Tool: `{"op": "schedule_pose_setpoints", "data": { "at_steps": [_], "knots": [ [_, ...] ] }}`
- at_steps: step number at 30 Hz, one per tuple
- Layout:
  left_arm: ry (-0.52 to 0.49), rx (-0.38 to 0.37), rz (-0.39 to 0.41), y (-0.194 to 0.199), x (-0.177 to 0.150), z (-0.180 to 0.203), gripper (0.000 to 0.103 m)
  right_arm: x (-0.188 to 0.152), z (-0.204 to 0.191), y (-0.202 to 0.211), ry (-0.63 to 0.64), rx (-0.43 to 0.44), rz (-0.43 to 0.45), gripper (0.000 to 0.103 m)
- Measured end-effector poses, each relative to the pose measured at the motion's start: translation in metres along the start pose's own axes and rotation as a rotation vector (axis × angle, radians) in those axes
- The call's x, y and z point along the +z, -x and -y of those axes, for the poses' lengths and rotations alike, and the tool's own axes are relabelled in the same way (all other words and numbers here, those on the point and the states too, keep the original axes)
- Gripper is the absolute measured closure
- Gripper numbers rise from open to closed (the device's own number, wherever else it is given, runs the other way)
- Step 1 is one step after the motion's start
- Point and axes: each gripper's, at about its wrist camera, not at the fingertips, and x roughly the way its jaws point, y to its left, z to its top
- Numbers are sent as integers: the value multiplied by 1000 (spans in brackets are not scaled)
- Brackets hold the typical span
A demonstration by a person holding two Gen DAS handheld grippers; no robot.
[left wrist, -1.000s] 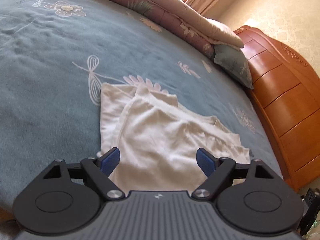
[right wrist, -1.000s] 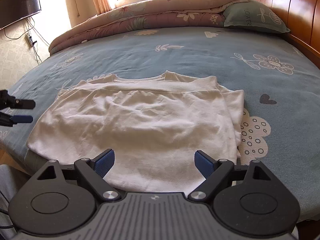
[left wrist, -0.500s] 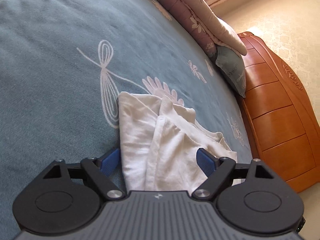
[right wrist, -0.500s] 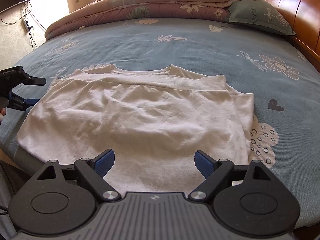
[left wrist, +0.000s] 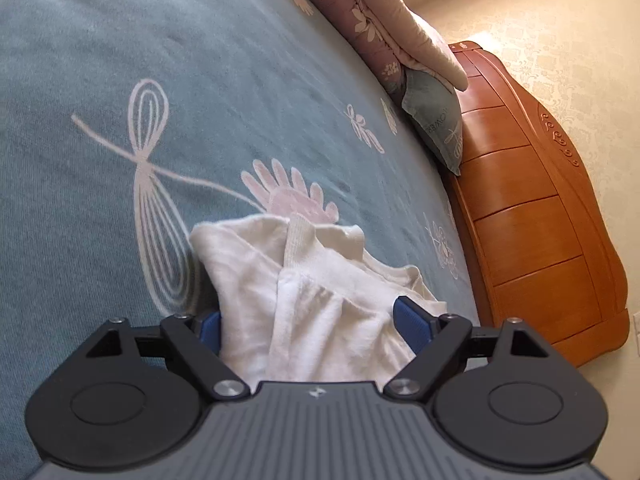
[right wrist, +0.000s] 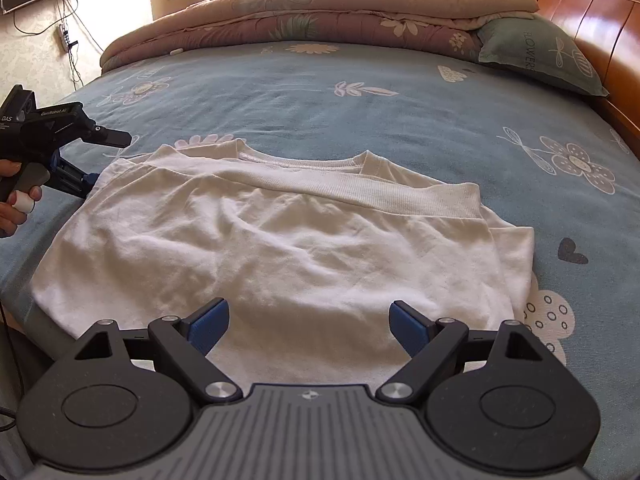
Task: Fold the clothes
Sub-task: 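Move the left gripper to the edge of the folded sweatshirt, then close the left gripper on the sweatshirt edge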
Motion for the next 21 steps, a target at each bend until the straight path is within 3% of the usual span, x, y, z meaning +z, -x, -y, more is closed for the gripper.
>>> {"op": "schedule_pose_setpoints", "data": {
  "at_steps": [4,11,18,21],
  "knots": [
    [3,-46,-51,0,-9,-3,19,0,-6,2,56,-19,-1,12],
    [16,-34,-43,-32,27,3,17,8,-11,11,61,-1,36,12],
    [-20,-124,-115,-11,3,-10,17,17,-22,12,80,36,65,12],
    [-10,-108,-137,-24,15,-6,17,16,-26,9,80,57,60,12]
  ]
}}
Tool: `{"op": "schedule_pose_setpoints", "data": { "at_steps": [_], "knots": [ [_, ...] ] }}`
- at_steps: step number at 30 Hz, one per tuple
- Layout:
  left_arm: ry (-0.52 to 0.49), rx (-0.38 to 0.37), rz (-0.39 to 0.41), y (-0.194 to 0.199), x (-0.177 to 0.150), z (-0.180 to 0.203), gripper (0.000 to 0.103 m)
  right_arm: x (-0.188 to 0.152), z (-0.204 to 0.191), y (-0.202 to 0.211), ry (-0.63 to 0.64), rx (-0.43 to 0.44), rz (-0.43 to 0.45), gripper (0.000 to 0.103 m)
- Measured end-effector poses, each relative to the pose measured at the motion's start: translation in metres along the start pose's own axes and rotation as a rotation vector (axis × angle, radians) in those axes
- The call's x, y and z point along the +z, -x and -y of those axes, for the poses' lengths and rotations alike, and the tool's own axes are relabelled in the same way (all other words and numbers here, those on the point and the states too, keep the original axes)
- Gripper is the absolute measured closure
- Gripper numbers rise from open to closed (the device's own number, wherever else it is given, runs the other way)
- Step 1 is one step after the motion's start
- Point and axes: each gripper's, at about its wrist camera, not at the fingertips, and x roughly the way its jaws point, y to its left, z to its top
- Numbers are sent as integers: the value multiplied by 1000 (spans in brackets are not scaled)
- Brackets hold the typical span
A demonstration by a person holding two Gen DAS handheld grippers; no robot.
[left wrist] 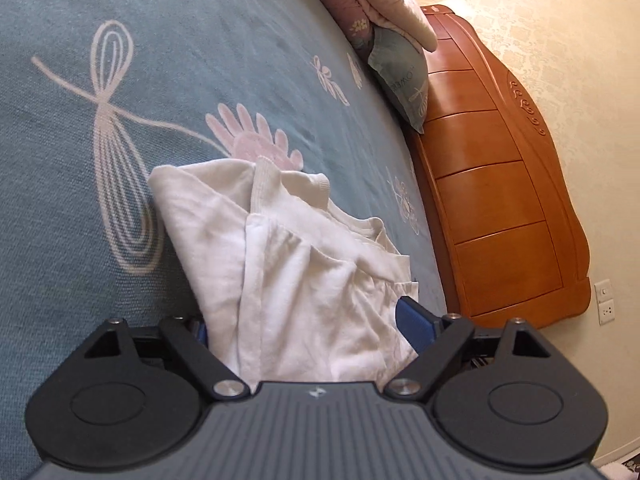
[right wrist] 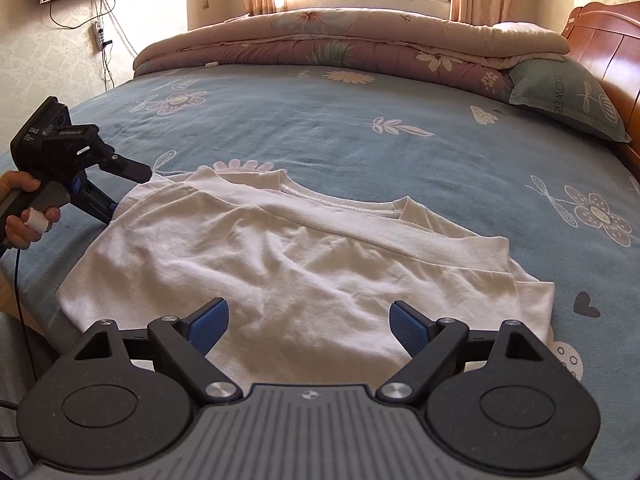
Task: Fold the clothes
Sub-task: 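Close the left gripper on the sweatshirt edge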
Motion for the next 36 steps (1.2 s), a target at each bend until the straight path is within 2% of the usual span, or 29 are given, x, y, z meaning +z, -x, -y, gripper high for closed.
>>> {"op": "schedule_pose_setpoints", "data": {
  "at_steps": [2,4,6,8,10,11,12,13,17,20,25,29,34,36],
  "knots": [
    [-9,12,-23,-14,12,6,16,0,-3,0,2,12,1,12],
    [-25,23,-43,-26,20,12,11,1,-6,4,7,23,12,12],
    [-50,33,-60,-27,19,15,11,3,-7,6,14,24,20,12],
    [-57,44,-64,-22,15,13,18,4,-8,9,19,22,27,11],
    [-25,65,-50,-12,11,2,48,3,-6,8,15,20,23,11],
    [-3,69,-42,-8,9,-5,56,3,-6,8,11,20,20,11],
    [-5,73,-36,-7,8,-9,71,1,-5,6,5,21,13,11],
    [-6,76,-29,-6,7,-12,76,0,-4,4,0,23,6,11],
    [-56,96,-15,-7,5,-10,78,-3,-9,-1,10,35,-11,11],
    [-66,116,-15,-7,5,-9,83,-1,-22,-3,77,20,-12,11],
    [-62,101,2,-5,0,-11,84,6,-64,-11,250,39,-12,11],
    [-56,77,14,-2,-2,-15,84,8,-119,-23,451,77,3,11],
    [-60,66,15,-3,-1,-15,84,-3,-183,-38,674,100,5,11],
    [-62,61,14,-3,-1,-16,84,-12,-198,-42,748,76,-2,11]
  ]
}}
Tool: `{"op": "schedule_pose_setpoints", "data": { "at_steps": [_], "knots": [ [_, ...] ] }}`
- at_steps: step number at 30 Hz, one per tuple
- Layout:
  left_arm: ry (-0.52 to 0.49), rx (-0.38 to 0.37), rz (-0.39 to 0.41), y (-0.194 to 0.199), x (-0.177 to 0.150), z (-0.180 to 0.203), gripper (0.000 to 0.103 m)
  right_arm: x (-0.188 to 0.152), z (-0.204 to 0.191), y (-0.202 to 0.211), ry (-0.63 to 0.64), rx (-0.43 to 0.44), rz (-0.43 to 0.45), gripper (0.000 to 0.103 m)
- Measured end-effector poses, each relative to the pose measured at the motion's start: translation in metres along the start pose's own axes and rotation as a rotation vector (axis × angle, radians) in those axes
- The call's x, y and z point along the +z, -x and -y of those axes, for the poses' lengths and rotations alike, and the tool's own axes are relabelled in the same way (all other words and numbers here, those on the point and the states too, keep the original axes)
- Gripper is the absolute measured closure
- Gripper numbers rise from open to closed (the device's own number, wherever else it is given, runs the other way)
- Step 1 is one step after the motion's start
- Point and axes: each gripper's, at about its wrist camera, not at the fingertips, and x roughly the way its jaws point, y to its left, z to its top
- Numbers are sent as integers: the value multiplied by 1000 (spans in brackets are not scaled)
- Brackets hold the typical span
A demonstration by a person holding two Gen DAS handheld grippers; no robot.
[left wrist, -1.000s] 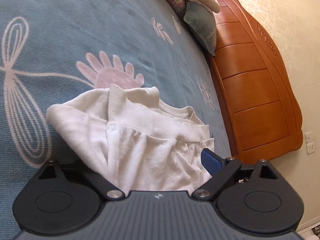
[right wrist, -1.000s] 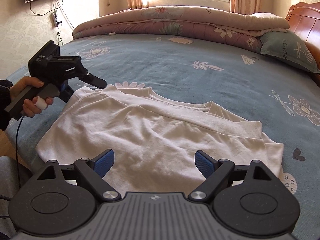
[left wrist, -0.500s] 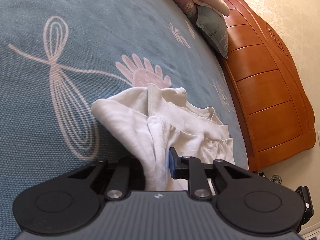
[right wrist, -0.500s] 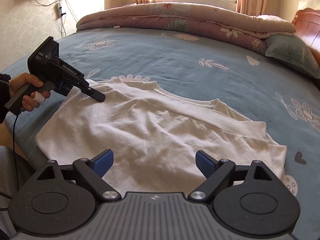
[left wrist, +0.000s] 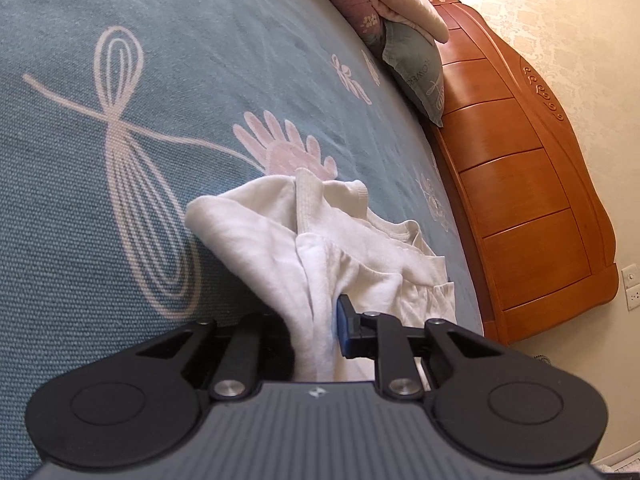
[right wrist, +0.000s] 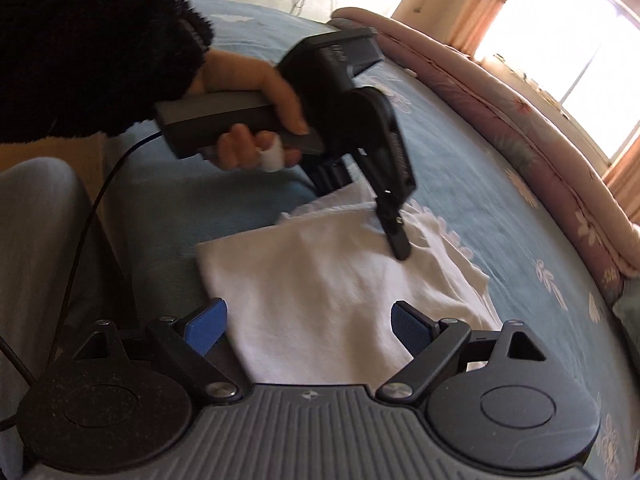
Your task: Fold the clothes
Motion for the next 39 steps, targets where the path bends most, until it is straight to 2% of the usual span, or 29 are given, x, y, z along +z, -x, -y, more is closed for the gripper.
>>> {"op": "schedule_pose_setpoints", "data": {
  "at_steps": [5,14,20,24,28,34,39],
  "knots": [
    [-4,-9,0,0,-1,-1,84,3,-33,-9,201,-116,-28,8],
    [-7,-13,2,0,-2,0,85,10,-61,-18,427,-300,-95,7],
    [-4,-6,10,0,-3,1,85,-3,-61,-14,464,-395,-177,7],
    [2,-3,12,0,-3,1,85,9,-72,-32,500,-447,-141,7],
    [3,-4,11,0,-3,1,85,23,-79,-48,496,-461,-127,7],
    [-2,-11,12,0,-3,1,85,-3,-71,-36,472,-502,-201,7],
    [-1,-11,11,0,-4,1,84,15,-69,-54,449,-492,-162,7]
  ]
}}
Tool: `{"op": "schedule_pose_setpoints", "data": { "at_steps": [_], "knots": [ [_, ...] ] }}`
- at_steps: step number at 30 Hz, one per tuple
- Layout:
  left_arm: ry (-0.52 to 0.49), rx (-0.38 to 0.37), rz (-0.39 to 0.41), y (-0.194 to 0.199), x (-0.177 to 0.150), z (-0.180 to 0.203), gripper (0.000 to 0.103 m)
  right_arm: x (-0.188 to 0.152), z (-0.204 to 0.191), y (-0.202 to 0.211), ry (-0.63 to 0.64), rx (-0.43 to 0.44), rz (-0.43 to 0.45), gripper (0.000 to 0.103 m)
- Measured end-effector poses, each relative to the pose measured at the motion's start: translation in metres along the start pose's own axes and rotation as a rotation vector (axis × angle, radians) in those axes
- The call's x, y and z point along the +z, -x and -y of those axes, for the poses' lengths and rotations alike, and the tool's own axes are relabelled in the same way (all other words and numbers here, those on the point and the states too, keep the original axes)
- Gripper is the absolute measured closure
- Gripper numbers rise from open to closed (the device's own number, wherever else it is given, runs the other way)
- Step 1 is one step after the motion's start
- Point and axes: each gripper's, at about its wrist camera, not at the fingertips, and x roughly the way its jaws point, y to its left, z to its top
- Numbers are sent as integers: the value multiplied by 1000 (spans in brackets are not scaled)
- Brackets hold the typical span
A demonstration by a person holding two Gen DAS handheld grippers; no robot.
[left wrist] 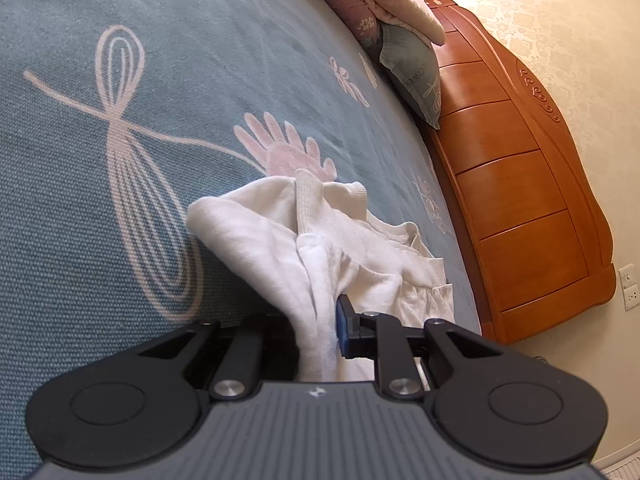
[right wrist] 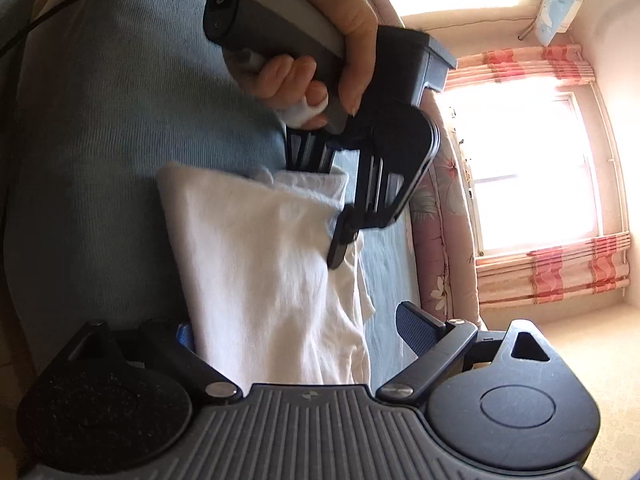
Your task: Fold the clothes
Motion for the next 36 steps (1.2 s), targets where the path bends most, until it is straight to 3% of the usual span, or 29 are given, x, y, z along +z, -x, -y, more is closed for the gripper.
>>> {"op": "schedule_pose_setpoints", "data": {
  "at_steps": [3,6,9,11,15,22,29,36],
  "knots": [
    [0,-3,-1,1,-1,0,84,8,-1,0,-9,4,7,8],
    [-1,-5,-2,1,-1,-1,84,8,-5,5,-30,34,6,25],
    [-1,-1,0,1,-2,0,84,10,-11,8,-24,73,8,52],
    [-1,0,1,2,-2,0,84,12,-15,7,-22,130,5,92],
    [3,2,6,2,-2,3,84,10,-27,8,15,118,22,94],
    [22,56,-15,1,3,13,85,4,-1,13,-119,193,53,96],
    [-36,172,-16,2,8,48,88,-9,26,27,-245,195,93,97],
    [-142,315,-13,0,13,109,88,-37,55,44,-392,178,135,97]
  ]
}}
